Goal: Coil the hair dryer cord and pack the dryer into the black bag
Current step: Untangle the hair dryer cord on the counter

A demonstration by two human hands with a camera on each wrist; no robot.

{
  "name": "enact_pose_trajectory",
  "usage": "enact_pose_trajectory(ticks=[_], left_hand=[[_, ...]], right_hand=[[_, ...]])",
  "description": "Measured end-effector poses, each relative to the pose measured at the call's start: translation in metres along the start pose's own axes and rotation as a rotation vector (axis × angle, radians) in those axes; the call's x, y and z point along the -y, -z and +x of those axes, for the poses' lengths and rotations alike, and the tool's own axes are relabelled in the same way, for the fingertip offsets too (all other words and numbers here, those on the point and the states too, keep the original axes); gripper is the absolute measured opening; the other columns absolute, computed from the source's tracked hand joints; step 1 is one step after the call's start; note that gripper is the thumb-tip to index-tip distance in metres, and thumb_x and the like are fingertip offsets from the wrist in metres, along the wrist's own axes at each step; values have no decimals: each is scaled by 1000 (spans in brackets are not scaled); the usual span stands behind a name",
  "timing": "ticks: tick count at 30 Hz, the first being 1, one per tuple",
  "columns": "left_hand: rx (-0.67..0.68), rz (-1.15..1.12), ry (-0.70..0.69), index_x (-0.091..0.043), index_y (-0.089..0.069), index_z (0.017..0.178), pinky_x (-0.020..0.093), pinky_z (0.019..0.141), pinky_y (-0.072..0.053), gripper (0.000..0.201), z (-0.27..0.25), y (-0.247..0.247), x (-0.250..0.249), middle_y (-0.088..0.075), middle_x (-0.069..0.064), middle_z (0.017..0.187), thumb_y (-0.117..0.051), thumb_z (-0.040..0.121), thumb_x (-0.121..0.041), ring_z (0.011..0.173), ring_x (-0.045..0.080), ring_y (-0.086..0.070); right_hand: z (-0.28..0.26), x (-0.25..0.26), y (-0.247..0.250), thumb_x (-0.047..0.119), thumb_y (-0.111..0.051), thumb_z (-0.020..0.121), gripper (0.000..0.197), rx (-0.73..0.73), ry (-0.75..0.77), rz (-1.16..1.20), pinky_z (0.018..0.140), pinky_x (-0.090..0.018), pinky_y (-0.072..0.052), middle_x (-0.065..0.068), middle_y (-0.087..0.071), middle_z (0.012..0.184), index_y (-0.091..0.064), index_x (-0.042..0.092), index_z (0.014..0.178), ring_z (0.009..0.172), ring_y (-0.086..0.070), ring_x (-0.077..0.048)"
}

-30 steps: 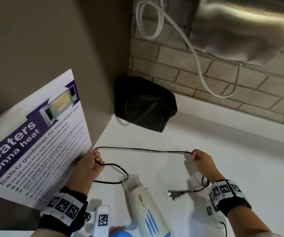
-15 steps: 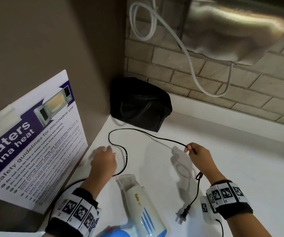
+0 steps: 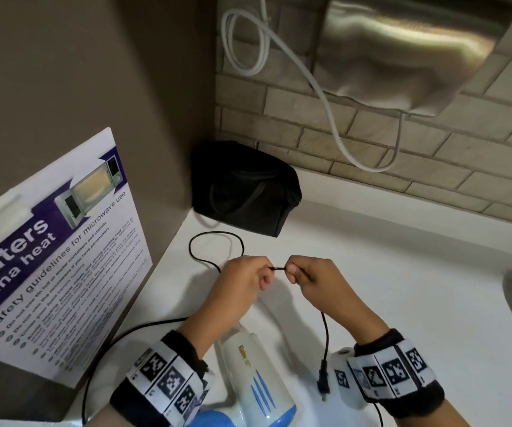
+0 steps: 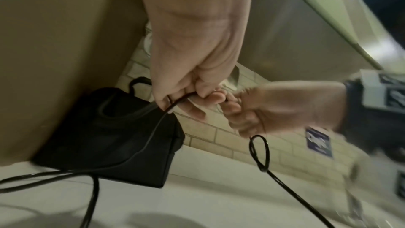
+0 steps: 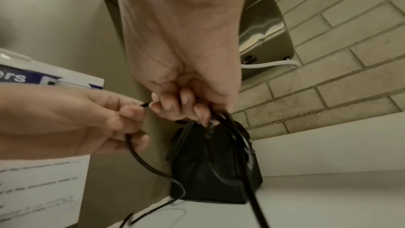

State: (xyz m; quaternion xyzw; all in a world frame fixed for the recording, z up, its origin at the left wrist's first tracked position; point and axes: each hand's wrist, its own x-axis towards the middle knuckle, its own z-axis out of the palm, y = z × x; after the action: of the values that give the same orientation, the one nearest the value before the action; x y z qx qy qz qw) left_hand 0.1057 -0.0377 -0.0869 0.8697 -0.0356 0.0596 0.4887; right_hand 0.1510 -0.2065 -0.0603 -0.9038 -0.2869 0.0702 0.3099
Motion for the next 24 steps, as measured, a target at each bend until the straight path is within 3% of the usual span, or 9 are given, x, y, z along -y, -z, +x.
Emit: enact_pose_trajectory(ticks=[2,5,8,11,15,19,22,24], left_hand=[[-75,-100,46,-11,-58,65,16,66,-40,32,-2,10,5,-54,-6,58,-43,81,12,59,3,-50],[-108,-174,139,0,-61,70,4,66,-39,30,-4,25,14,-57,-6,59,-41,90,10,61,-5,-54],[-154,-178,224,-6,-62,69,1,64,-37,33,-7,33,27,-61,-7,60,-42,94,2,60,-7,-54],[-182,-214,298,-8,-62,70,7,58,-37,34,-10,39,37,-63,-1,69,-41,96,-2,56,-5,-53],[-250,-260,355,-15,-59,65,21,67,-37,36,-12,45,49,-64,-5,67,-43,97,-6,68,7,-55],[-293,-234,407,-15,-62,66,25,72,-40,36,-13,46,58,-65,-13,58,-43,97,-7,71,6,-58],[-252,-14,338,-19,-67,73,31,81,-50,35,-15,48,62,-69,-12,66,-44,94,-4,77,8,-64],[-188,207,274,-24,-68,85,30,86,-50,36,-18,48,51,-69,-15,75,-43,89,3,83,9,-65]], right_hand=[[3,-8,-1,-7,-42,81,45,-16,-45,10,49,-15,-32,12,-45,48,-42,31,58,50,-41,-5],[5,-15,-5,-10,-40,79,45,5,-100,27,49,-13,-32,9,-42,51,-41,29,56,49,-40,-4],[5,-19,-9,-10,-39,78,42,45,-121,39,51,-12,-34,10,-43,53,-43,27,58,49,-41,-1],[4,-23,-14,-1,-39,86,35,80,-133,53,54,-13,-34,9,-47,57,-46,23,61,50,-41,-2],[0,-29,-16,22,-40,99,33,148,-184,194,66,-25,-48,6,-57,67,-50,17,68,61,-52,-6],[-4,-23,-9,39,-42,98,36,189,-233,333,58,-21,-45,4,-57,70,-54,12,78,56,-54,-11],[-7,-20,-6,42,-42,97,31,147,-247,366,56,-18,-38,6,-51,64,-59,18,87,51,-43,-5],[-7,-19,-8,47,-36,97,34,94,-253,338,60,-19,-37,9,-47,61,-59,23,92,50,-42,0]])
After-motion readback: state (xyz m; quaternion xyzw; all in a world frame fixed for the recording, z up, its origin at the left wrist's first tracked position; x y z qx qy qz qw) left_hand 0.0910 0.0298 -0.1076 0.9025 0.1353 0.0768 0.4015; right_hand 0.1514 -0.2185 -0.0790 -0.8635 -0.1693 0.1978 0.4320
